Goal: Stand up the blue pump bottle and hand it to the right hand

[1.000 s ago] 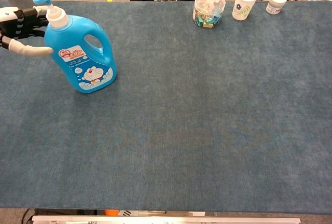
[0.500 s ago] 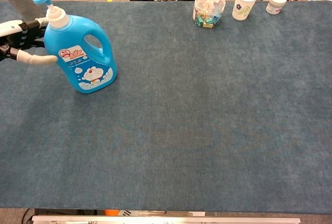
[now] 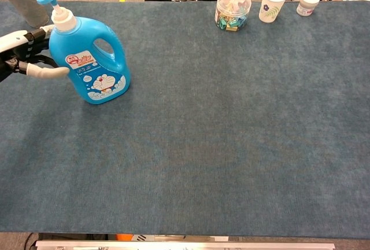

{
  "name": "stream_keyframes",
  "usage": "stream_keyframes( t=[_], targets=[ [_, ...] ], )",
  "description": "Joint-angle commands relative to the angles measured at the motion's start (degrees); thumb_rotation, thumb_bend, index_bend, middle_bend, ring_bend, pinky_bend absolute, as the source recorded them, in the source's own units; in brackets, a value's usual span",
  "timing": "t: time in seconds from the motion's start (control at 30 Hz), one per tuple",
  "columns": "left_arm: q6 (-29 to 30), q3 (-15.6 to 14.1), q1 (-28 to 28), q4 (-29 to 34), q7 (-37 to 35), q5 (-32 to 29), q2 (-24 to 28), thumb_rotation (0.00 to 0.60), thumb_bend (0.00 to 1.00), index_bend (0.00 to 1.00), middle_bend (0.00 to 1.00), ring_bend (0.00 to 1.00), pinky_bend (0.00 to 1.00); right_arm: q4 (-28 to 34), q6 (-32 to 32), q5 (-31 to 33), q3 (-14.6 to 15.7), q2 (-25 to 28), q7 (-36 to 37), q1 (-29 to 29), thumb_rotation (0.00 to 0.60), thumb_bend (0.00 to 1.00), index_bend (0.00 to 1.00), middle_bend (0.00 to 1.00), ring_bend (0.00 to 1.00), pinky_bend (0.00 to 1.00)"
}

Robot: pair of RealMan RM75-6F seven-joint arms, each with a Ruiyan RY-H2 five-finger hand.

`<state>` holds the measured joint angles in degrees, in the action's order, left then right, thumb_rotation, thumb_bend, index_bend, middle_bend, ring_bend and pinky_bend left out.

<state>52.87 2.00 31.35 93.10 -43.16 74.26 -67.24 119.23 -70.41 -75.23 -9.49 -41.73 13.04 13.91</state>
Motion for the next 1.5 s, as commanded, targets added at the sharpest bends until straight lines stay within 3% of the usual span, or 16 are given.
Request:
stream_keyframes(
  t=[0.03,0.2,0.43,0.8,0.97,1.27,1.5],
  targets=[
    [-0.06,0.61,-0.31,0.09,1.09,-0.67,-0.78,0.552,0.22,0.01,0.18,0.08,0.31,0.0,0.05,0.01,0.03,0.06,-0.04,0.0,0.6,0.2,0.25,0.3,0.21,0.27],
    [0.08,1.77,-0.78,0.25,3.65,-2.55,-2.16,0.583,0.22,0.03,0.19,0.09,0.33,-0.08,0.09,0.16,0.04,0.13,0.01,-0.01,0.6,0.2,0.25,0.3,0.21,0.27],
    [-1.6,3.08,-1.05,2.74,5.75,-5.57,-2.22,0.518,0.22,0.03,0.18,0.09,0.33,-0.57,0.35,0.29,0.04,0.06,0.54,0.06,0.6,0.2,0.25,0.3,0.21,0.27],
    [-1.56,5.07,-1.66,4.06,10.31,-10.3,-3.79,0.539,0.22,0.04,0.19,0.1,0.35,-1.47,0.27,0.08,0.22,0.17,1.98,-0.34,0.6,0.2,0.25,0.3,0.21,0.27],
    [1.77,6.66,-2.79,4.4,13.47,-13.57,-6.31,0.6,0.22,0.13,0.25,0.16,0.42,-1.71,0.42,0.04,0.26,0.18,2.24,-0.33,0.6,0.2,0.25,0.3,0.21,0.27],
    [3.73,8.89,-4.17,3.72,13.79,-14.72,-9.0,0.6,0.22,0.34,0.44,0.36,0.59,-1.58,0.6,0.07,0.21,0.07,2.01,-0.15,0.6,0.2,0.25,0.3,0.21,0.27],
    [0.46,10.59,-4.39,2.93,8.62,-12.02,-7.14,0.6,0.22,0.45,0.5,0.4,0.63,-0.9,0.46,-0.01,-0.04,0.17,1.22,0.12,0.6,0.2,0.25,0.3,0.21,0.27]
  ],
)
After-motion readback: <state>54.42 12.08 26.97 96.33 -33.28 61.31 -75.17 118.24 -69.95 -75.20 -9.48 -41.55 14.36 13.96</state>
